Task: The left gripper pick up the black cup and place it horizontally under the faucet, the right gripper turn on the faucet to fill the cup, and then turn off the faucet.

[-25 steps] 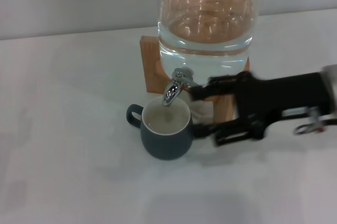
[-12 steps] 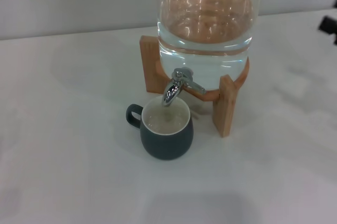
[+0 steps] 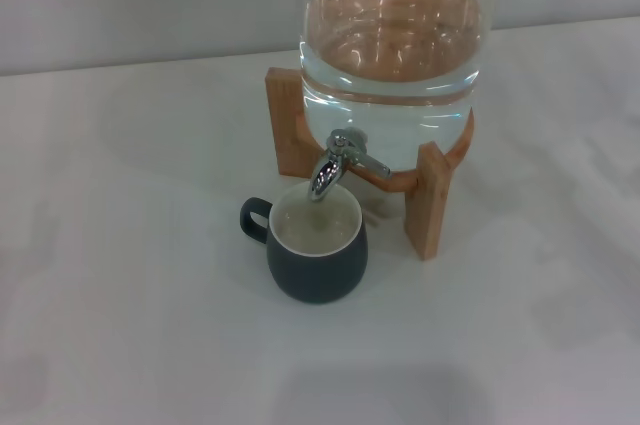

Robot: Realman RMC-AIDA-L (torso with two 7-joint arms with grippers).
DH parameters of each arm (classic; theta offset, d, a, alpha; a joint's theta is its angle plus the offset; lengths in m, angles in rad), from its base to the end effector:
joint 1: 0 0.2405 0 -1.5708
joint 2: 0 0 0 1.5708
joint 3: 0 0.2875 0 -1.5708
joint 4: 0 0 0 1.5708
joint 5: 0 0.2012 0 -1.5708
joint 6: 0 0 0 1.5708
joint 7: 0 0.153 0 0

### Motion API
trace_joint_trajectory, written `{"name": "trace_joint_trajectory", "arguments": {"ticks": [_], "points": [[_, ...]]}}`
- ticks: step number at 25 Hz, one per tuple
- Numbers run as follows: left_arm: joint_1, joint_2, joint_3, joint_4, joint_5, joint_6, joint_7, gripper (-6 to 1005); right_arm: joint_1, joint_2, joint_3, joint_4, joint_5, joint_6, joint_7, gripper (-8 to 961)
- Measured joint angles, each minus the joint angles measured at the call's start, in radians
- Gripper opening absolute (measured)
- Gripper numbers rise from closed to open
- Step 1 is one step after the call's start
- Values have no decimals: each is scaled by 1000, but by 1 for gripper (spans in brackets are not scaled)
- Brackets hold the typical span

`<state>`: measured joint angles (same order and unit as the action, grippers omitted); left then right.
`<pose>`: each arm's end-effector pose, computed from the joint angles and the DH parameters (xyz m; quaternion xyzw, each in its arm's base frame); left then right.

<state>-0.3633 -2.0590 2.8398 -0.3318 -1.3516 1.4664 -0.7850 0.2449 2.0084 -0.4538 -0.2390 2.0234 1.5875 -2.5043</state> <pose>-0.4054 0.2933 0.0766 -0.6401 -0.2727 -0.3792 0.6100 0.3830 0.2738 0.0802 -0.6728 0.1708 0.4118 0.5904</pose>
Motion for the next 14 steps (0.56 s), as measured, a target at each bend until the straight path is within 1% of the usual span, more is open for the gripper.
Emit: {"name": "trace_joint_trajectory", "arguments": {"ticks": [1, 5, 8, 14], "points": [[0, 0, 0, 0, 0, 0, 0, 625, 0, 0, 0, 0, 0, 0, 0, 795], [-3, 6, 0, 0, 0, 3, -5, 625, 0, 1, 1, 77, 54, -13, -61, 795], [-3, 7, 0, 0, -1, 4, 0, 625, 0, 1, 10, 113, 57, -31, -109, 795], [1, 4, -4, -1, -3, 9, 2, 625, -3, 1, 29, 132, 58, -55, -131, 795]]}}
